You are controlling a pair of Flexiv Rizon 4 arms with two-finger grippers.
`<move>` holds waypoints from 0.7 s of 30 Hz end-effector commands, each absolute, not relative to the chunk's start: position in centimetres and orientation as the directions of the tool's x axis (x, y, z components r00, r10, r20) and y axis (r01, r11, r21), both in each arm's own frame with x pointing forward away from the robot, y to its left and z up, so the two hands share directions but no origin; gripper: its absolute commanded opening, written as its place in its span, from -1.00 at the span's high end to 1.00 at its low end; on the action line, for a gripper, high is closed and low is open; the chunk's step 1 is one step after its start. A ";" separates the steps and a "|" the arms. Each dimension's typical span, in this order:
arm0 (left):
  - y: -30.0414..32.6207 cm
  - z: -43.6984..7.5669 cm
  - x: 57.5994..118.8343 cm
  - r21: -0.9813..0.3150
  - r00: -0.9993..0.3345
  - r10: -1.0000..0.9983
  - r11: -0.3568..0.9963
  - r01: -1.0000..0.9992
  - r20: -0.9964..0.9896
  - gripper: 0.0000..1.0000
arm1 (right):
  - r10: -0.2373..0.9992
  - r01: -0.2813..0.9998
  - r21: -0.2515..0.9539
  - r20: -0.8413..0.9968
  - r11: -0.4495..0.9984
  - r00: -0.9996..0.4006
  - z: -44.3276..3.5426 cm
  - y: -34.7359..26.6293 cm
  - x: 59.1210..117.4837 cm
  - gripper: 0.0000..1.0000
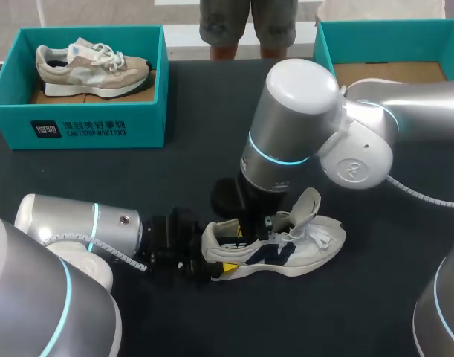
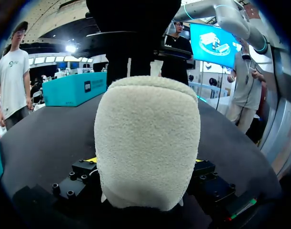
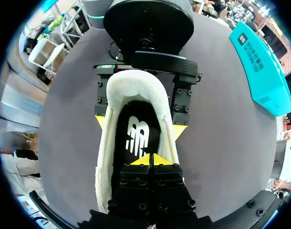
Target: Take the shoe out of the shoebox, open the shoe tongue, remove and reinsert the insole, then place the shoe into the shoebox
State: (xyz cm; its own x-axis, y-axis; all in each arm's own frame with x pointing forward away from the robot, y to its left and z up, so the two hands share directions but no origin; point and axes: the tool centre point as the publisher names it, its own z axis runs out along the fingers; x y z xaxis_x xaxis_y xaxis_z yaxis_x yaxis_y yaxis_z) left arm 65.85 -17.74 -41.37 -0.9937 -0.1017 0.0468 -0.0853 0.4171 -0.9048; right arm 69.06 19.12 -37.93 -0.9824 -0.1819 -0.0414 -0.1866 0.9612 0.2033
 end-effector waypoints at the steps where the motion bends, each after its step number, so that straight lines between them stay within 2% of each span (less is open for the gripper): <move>1: -17.4 -41.7 65.7 -0.904 -0.994 -0.102 0.419 -0.085 0.046 1.00 | -0.180 -0.184 0.202 -0.042 0.962 -0.983 -38.7 19.5 69.0 1.00; 6: -17.4 -41.7 65.7 -0.904 -0.994 -0.102 0.419 -0.085 0.046 1.00 | -0.185 -0.188 0.202 -0.035 0.961 -0.982 -39.1 19.9 69.0 1.00; 7: -17.4 -41.7 65.7 -0.904 -0.994 -0.102 0.419 -0.085 0.046 1.00 | -0.185 -0.188 0.202 -0.034 0.961 -0.982 -39.3 19.8 68.9 0.91; 8: -17.4 -41.7 65.7 -0.904 -0.994 -0.102 0.419 -0.085 0.046 1.00 | -0.179 -0.181 0.201 -0.031 0.963 -0.983 -39.4 19.8 68.9 0.72; 14: -17.4 -41.7 65.7 -0.904 -0.994 -0.102 0.419 -0.085 0.046 1.00 | -0.154 -0.161 0.215 -0.048 0.963 -0.987 -39.4 19.6 69.3 0.49; 21: -17.4 -41.7 65.7 -0.904 -0.994 -0.102 0.419 -0.085 0.046 1.00 | -0.161 -0.168 0.200 -0.049 0.965 -0.986 -40.8 19.7 69.3 0.45</move>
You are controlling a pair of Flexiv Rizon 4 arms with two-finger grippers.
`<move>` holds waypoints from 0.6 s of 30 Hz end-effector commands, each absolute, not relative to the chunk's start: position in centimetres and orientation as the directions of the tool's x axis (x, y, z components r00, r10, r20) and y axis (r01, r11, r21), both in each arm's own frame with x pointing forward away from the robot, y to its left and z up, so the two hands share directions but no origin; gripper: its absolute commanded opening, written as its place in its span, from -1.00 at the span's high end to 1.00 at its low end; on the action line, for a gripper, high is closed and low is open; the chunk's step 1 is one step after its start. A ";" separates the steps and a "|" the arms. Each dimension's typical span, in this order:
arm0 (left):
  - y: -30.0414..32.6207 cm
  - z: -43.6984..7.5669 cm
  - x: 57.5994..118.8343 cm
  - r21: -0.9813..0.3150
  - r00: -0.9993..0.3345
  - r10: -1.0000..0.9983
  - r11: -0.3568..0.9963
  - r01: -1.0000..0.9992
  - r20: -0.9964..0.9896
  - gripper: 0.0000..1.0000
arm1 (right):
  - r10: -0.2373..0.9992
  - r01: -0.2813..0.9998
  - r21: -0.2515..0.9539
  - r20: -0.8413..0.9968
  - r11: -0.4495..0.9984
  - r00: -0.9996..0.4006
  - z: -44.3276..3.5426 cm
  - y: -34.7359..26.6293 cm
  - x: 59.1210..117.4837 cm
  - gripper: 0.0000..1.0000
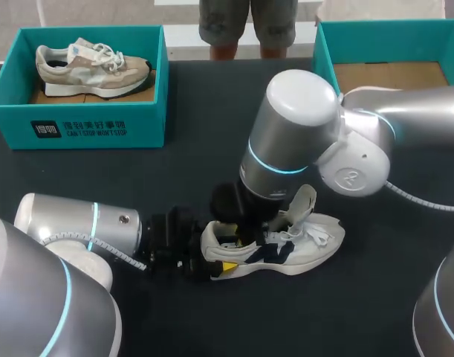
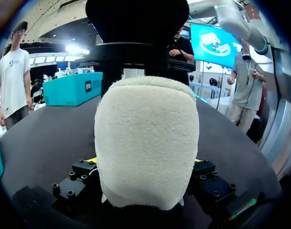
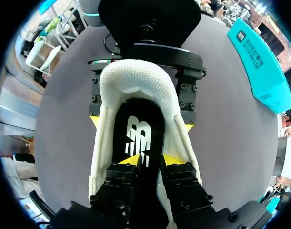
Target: Take the shoe out of the shoebox, open the shoe tongue, remove and reinsert the insole, then place the shoe into the shoebox
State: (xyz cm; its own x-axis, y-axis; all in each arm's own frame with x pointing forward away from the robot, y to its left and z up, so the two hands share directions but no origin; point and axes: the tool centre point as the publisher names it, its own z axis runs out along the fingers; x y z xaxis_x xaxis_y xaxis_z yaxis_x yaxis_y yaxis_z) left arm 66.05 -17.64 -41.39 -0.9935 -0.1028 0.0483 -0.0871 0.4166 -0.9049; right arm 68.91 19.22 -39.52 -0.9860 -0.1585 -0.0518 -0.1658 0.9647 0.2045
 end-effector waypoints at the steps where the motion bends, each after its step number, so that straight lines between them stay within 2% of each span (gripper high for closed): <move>1: -17.4 -41.7 65.7 -0.904 -0.994 -0.102 0.419 -0.085 0.046 1.00 | -0.169 -0.173 0.189 -0.039 0.967 -0.985 -41.3 19.7 69.1 0.45; 9: -17.4 -41.7 65.7 -0.904 -0.994 -0.102 0.419 -0.085 0.046 1.00 | -0.180 -0.172 0.161 0.038 0.972 -0.983 -44.6 19.6 67.8 0.47; 11: -17.4 -41.7 65.7 -0.904 -0.994 -0.102 0.419 -0.085 0.046 1.00 | -0.175 -0.165 0.158 0.055 0.974 -0.983 -45.2 19.6 67.6 0.61; 12: -17.4 -41.7 65.7 -0.904 -0.994 -0.102 0.419 -0.085 0.046 1.00 | -0.175 -0.163 0.159 0.062 0.974 -0.983 -45.3 19.6 67.5 0.76; 13: -17.4 -41.7 65.7 -0.904 -0.994 -0.102 0.419 -0.085 0.046 1.00 | -0.174 -0.161 0.160 0.071 0.974 -0.982 -45.4 19.6 67.4 1.00; 18: -17.4 -41.7 65.7 -0.904 -0.994 -0.102 0.419 -0.085 0.046 1.00 | -0.176 -0.159 0.170 0.090 0.973 -0.980 -44.7 19.6 67.1 1.00</move>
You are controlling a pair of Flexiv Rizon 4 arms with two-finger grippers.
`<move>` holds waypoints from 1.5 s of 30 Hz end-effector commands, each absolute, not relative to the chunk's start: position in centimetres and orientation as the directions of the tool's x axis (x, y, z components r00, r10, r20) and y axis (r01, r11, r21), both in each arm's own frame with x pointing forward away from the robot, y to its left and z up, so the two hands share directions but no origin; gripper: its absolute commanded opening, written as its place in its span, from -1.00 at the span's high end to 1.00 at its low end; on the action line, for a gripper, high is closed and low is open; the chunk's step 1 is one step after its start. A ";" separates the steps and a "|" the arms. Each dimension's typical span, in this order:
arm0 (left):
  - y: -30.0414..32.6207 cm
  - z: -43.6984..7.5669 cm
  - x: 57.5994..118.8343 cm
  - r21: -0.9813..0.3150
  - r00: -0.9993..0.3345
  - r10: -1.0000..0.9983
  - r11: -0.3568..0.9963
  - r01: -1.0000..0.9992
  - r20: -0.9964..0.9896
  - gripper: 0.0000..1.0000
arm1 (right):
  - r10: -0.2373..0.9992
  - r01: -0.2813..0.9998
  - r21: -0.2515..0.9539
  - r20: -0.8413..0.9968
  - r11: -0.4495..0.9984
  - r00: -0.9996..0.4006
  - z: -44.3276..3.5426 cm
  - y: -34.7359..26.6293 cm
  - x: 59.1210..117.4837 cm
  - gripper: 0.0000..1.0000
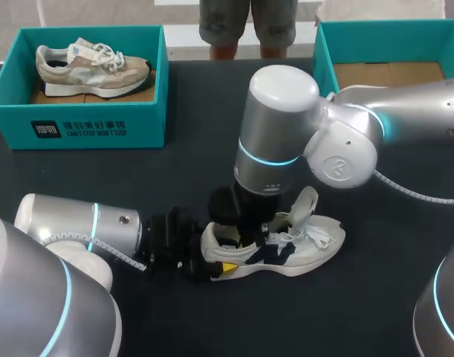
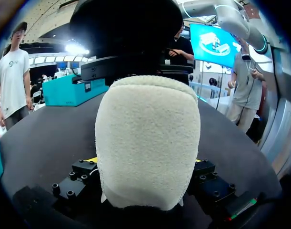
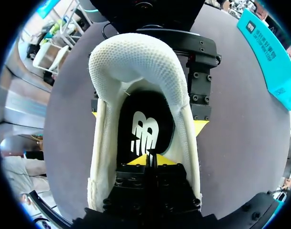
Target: Take the shoe out of the shoebox, open the shoe tongue, remove and reinsert the insole, then place the shoe into the shoebox
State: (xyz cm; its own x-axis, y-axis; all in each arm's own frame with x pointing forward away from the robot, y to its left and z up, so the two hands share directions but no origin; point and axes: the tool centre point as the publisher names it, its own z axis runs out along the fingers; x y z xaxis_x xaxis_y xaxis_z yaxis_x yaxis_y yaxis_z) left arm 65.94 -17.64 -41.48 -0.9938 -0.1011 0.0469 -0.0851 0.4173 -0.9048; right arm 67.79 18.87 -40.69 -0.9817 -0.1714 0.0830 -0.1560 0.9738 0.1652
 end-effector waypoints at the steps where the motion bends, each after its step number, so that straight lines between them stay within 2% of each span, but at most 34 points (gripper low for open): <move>1: -17.4 -41.7 65.7 -0.904 -0.994 -0.102 0.419 -0.085 0.046 1.00 | -0.179 -0.160 0.181 0.097 0.970 -0.979 -44.4 19.6 67.0 1.00; 12: -17.4 -41.7 65.7 -0.904 -0.994 -0.102 0.419 -0.085 0.046 1.00 | -0.199 -0.163 0.276 0.108 0.947 -0.974 -39.8 19.7 67.6 1.00; 27: -17.4 -41.7 65.7 -0.904 -0.994 -0.102 0.419 -0.085 0.046 1.00 | -0.214 -0.156 0.374 0.120 0.914 -0.969 -35.8 18.9 68.1 1.00; 34: -17.4 -41.7 65.7 -0.904 -0.994 -0.102 0.419 -0.085 0.046 1.00 | -0.229 -0.171 0.372 0.118 0.913 -0.966 -36.8 19.5 67.9 1.00; 39: -17.4 -41.7 65.7 -0.904 -0.994 -0.102 0.419 -0.085 0.046 1.00 | -0.252 -0.233 0.298 0.028 0.926 -0.967 -38.9 19.8 68.0 1.00; 40: -17.4 -41.7 65.7 -0.904 -0.994 -0.102 0.419 -0.085 0.046 1.00 | -0.253 -0.234 0.299 0.026 0.925 -0.967 -39.2 19.9 68.1 0.62; 41: -17.4 -41.7 65.7 -0.904 -0.994 -0.102 0.419 -0.085 0.046 1.00 | -0.258 -0.241 0.292 0.022 0.926 -0.966 -39.3 19.9 68.1 0.50; 43: -17.4 -41.7 65.7 -0.904 -0.994 -0.102 0.419 -0.085 0.046 1.00 | -0.267 -0.256 0.281 -0.001 0.925 -0.964 -39.7 20.1 68.2 0.36; 45: -17.4 -41.7 65.7 -0.904 -0.994 -0.102 0.419 -0.085 0.046 1.00 | -0.270 -0.271 0.278 -0.043 0.921 -0.962 -39.9 20.2 68.3 0.30</move>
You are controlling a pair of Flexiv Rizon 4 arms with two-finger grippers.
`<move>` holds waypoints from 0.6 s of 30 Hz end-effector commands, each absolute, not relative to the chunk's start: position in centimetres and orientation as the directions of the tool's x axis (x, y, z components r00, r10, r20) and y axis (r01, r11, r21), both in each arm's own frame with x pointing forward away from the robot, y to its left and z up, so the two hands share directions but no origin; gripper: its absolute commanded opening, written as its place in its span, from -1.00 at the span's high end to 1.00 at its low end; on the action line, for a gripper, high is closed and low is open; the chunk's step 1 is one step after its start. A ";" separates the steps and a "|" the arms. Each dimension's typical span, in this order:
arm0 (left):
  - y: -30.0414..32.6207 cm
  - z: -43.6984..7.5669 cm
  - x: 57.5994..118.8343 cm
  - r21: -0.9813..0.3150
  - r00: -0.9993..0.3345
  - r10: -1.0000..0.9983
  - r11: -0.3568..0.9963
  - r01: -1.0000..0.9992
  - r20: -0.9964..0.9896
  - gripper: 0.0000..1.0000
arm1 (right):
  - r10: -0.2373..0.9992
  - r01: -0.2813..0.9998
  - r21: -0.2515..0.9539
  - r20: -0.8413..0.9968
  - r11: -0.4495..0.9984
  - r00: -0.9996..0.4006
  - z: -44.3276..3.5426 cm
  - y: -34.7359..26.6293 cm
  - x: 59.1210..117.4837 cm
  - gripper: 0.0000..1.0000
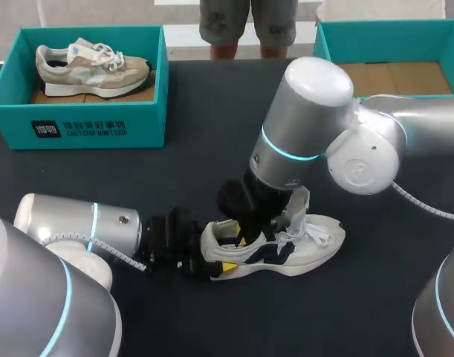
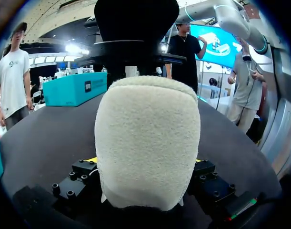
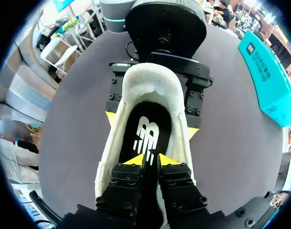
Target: Take the shoe out of the shoebox, open the shoe tongue, remove and reinsert the insole, then place the shoe into the shoebox
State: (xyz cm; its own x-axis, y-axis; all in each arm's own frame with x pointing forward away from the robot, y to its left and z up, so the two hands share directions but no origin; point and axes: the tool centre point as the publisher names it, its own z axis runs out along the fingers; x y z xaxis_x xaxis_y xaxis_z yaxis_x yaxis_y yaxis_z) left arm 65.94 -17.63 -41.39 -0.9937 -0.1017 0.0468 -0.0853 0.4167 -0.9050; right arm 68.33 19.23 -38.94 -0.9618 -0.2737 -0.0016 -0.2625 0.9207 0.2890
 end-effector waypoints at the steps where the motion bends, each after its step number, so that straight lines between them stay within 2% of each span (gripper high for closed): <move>1: -17.4 -41.7 65.7 -0.904 -0.994 -0.102 0.419 -0.085 0.046 1.00 | -0.275 -0.277 0.272 -0.049 0.921 -0.960 -40.0 20.3 68.4 0.30; 5: -17.4 -41.7 65.7 -0.904 -0.994 -0.102 0.419 -0.085 0.046 1.00 | -0.297 -0.313 0.239 -0.101 0.919 -0.950 -40.4 20.3 68.9 0.20; 10: -17.4 -41.7 65.7 -0.904 -0.994 -0.102 0.419 -0.085 0.046 1.00 | -0.303 -0.318 0.228 -0.098 0.920 -0.948 -40.4 20.4 69.5 0.21; 18: -17.4 -41.7 65.7 -0.904 -0.994 -0.102 0.419 -0.085 0.046 1.00 | -0.334 -0.330 0.180 -0.013 0.927 -0.943 -44.7 20.6 68.3 0.22</move>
